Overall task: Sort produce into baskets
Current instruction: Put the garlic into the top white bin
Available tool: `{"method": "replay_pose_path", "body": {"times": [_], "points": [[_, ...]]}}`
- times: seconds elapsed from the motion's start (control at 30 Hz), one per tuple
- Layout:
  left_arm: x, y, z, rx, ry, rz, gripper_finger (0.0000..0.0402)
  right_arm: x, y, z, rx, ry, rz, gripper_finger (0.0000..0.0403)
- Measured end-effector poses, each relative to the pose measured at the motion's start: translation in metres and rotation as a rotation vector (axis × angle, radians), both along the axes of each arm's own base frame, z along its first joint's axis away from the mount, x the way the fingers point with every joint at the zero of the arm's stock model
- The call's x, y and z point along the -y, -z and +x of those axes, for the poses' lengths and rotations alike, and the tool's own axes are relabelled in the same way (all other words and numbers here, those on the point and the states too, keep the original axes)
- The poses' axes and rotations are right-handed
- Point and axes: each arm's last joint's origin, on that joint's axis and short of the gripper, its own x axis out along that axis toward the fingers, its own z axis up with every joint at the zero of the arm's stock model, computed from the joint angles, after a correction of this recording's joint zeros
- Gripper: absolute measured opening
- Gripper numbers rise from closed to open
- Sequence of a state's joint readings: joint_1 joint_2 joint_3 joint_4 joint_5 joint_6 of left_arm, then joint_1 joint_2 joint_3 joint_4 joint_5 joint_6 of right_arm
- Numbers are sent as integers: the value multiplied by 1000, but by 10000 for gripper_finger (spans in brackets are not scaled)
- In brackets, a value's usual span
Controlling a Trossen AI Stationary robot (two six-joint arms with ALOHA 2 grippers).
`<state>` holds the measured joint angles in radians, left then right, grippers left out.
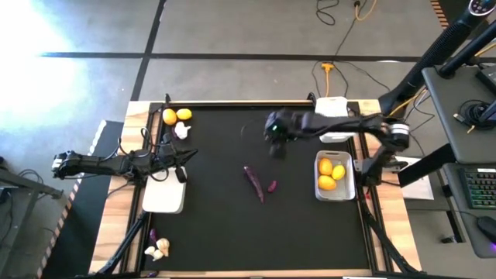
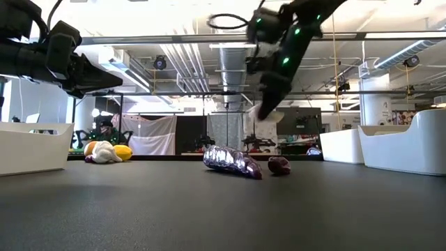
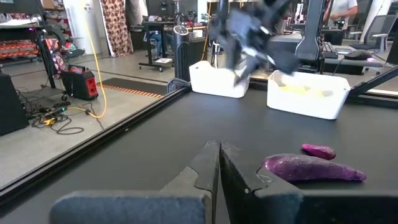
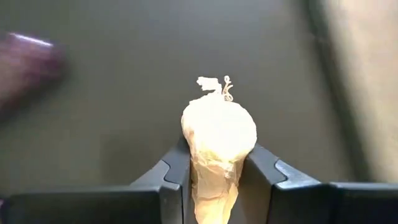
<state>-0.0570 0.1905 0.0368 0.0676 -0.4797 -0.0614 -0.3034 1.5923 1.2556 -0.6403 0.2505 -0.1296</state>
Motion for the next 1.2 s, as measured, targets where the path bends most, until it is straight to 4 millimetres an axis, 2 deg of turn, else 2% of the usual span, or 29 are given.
{"method": "replay_pose_path", "body": {"times": [0.13,0.23,0.4,0.53,0.7,0.83,1.03,1.2], "points": [[0,0,0,-2,0,0,0,28,-42,-42,-61,283,-262,92],[0,0,0,-3,0,0,0,50,-54,-77,-135,431,-307,93],[0,0,0,-3,0,0,0,90,-47,-125,-165,708,-239,96],[0,0,0,-3,0,0,0,116,-24,-150,-142,832,-57,96],[0,0,0,-3,0,0,0,133,10,-164,-195,876,105,97],[0,0,0,-3,0,0,0,138,33,-165,-268,891,154,97],[0,0,0,-3,0,0,0,140,56,-164,-382,891,220,111],[0,0,0,-2,0,0,0,144,66,-161,-423,871,231,153]]}}
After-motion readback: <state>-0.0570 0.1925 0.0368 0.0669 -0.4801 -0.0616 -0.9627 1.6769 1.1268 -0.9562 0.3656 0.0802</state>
